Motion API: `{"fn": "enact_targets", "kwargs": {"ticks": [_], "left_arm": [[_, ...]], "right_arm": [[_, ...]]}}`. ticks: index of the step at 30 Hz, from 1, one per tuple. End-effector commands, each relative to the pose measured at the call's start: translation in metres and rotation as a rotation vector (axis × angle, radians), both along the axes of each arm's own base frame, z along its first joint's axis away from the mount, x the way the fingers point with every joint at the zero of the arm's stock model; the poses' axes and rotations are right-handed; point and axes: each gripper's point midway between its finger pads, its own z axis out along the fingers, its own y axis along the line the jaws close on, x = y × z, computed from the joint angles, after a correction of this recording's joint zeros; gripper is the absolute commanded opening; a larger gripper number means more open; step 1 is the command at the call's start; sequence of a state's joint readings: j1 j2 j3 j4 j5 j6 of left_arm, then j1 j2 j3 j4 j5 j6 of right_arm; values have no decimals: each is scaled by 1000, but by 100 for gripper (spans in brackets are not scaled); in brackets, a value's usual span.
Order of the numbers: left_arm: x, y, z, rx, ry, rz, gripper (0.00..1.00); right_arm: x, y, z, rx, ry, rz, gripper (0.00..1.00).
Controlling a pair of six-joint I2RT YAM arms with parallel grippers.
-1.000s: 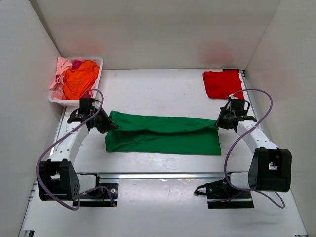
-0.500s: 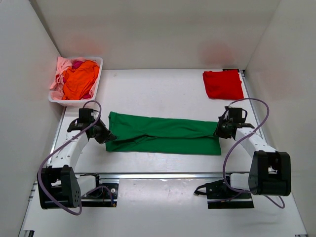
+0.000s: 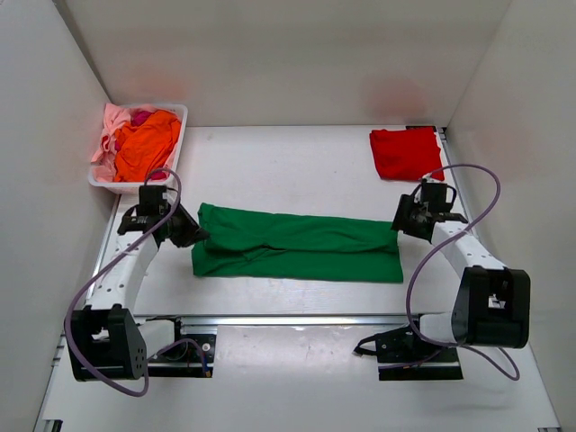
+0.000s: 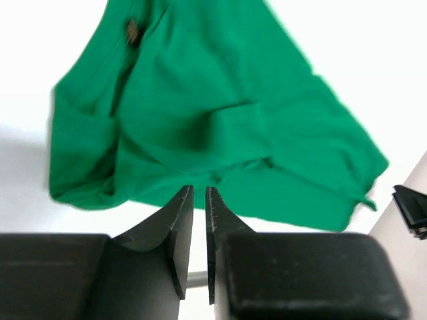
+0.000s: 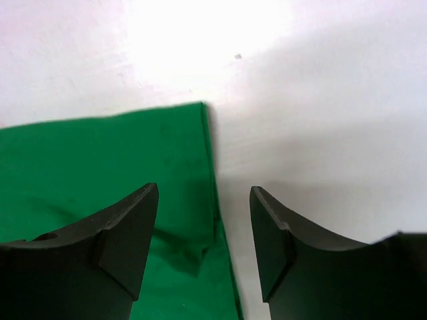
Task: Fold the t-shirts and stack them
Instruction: Fold the other side of the tshirt into a rectangle, then rotate the tshirt 90 degrees
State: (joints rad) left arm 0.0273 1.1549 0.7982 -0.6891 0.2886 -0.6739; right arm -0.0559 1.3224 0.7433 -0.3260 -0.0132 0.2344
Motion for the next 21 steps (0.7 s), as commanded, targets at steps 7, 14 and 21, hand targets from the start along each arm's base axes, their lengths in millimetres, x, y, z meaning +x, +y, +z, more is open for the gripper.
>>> {"fn": "enact_targets", "kwargs": {"ticks": [7,14,21], "left_arm": [[39,-33,50,-68,-188,-81,25],[18,-101,-21,-141,43,-188,24],[36,-88,-73,151,189,-175,23]], "right_arm": [[53,21,27,108,-158,125,54],[48,59,10,171,-135,288,46],[10,73,-24,190,-16,310,50]]}}
